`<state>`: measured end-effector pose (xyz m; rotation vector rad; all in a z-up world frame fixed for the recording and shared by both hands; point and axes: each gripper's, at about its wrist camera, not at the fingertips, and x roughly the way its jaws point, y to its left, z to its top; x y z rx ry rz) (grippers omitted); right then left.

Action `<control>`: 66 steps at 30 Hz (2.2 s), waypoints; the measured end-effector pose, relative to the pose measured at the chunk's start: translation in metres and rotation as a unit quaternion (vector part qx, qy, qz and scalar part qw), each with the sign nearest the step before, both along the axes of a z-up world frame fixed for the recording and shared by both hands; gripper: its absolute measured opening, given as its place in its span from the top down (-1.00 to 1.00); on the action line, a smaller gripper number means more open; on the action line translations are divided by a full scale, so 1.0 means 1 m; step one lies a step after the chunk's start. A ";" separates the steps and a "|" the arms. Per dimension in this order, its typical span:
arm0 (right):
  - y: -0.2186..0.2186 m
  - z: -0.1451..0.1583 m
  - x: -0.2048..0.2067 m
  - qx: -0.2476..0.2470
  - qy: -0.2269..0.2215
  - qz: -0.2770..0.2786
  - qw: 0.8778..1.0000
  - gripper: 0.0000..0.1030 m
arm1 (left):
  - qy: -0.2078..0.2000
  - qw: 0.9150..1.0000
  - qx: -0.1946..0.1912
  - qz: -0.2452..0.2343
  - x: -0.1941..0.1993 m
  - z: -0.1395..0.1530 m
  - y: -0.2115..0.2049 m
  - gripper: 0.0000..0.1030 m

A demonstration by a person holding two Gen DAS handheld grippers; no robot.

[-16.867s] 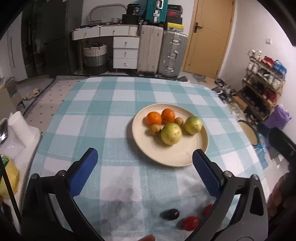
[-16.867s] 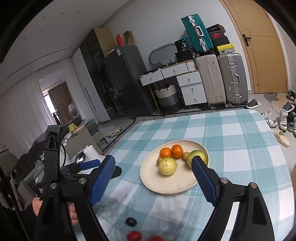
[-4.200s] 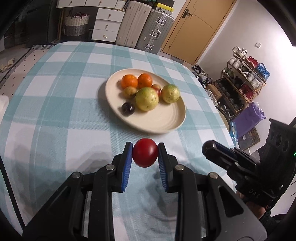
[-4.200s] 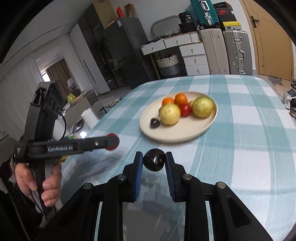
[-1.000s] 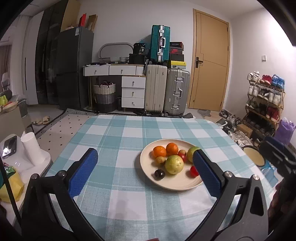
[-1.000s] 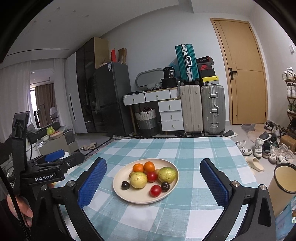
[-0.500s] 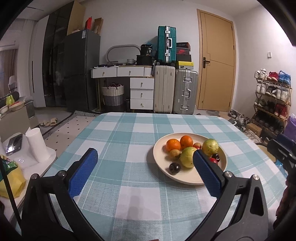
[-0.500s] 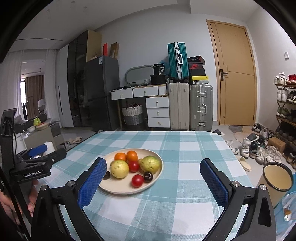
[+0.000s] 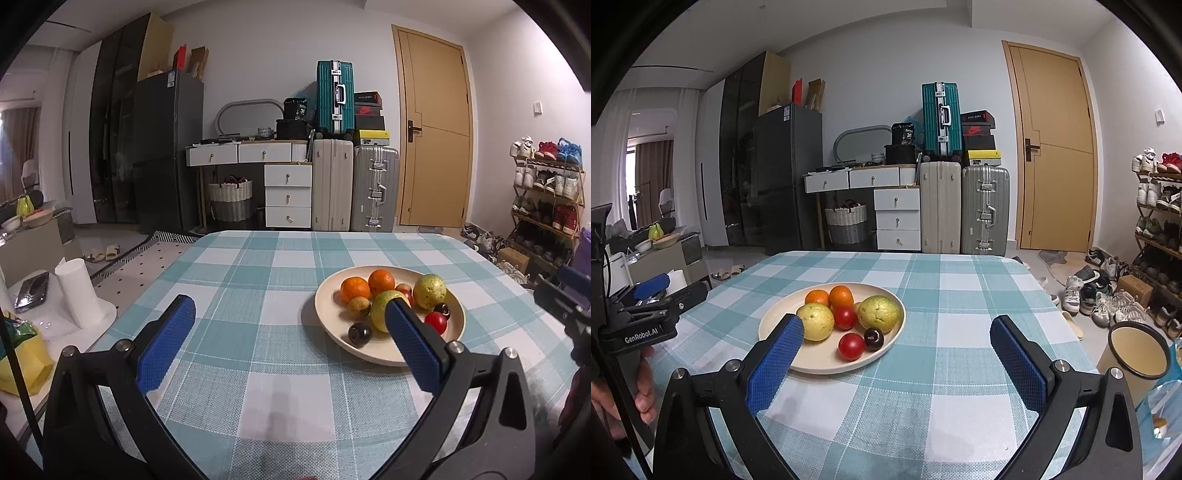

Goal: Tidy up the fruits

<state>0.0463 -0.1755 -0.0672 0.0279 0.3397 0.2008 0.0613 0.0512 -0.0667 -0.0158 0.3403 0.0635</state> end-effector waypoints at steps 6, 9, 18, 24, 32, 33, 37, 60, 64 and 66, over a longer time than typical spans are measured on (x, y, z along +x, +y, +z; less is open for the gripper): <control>0.006 0.001 -0.004 -0.016 -0.008 0.005 1.000 -1.00 | 0.001 1.000 -0.004 -0.008 -0.002 0.001 0.001 -0.99; 0.007 0.002 -0.006 -0.015 -0.010 0.005 1.000 -1.00 | -0.001 1.000 -0.002 -0.012 -0.006 0.003 -0.001 -0.99; 0.006 0.001 -0.005 -0.016 -0.010 0.005 1.000 -1.00 | -0.008 1.000 0.004 -0.009 -0.007 0.005 -0.003 -0.99; 0.006 0.001 -0.005 -0.016 -0.009 0.005 1.000 -1.00 | -0.014 1.000 0.003 -0.009 -0.008 0.005 -0.002 -0.99; 0.006 0.001 -0.004 -0.016 -0.009 0.005 1.000 -1.00 | -0.014 1.000 0.001 -0.007 -0.007 0.004 -0.001 -0.99; 0.006 0.001 -0.005 -0.016 -0.009 0.005 1.000 -1.00 | -0.014 1.000 0.001 -0.007 -0.008 0.005 -0.002 -0.99; 0.006 0.001 -0.005 -0.016 -0.009 0.005 1.000 -1.00 | -0.014 1.000 0.002 -0.006 -0.008 0.005 -0.001 -0.99; 0.006 0.001 -0.005 -0.016 -0.009 0.005 1.000 -1.00 | -0.014 1.000 0.002 -0.008 -0.008 0.004 -0.001 -0.99; 0.006 0.001 -0.004 -0.016 -0.009 0.005 1.000 -1.00 | -0.014 1.000 0.002 -0.007 -0.008 0.004 -0.001 -0.99; 0.006 0.001 -0.004 -0.016 -0.009 0.005 1.000 -1.00 | -0.014 1.000 0.002 -0.007 -0.008 0.004 -0.001 -0.99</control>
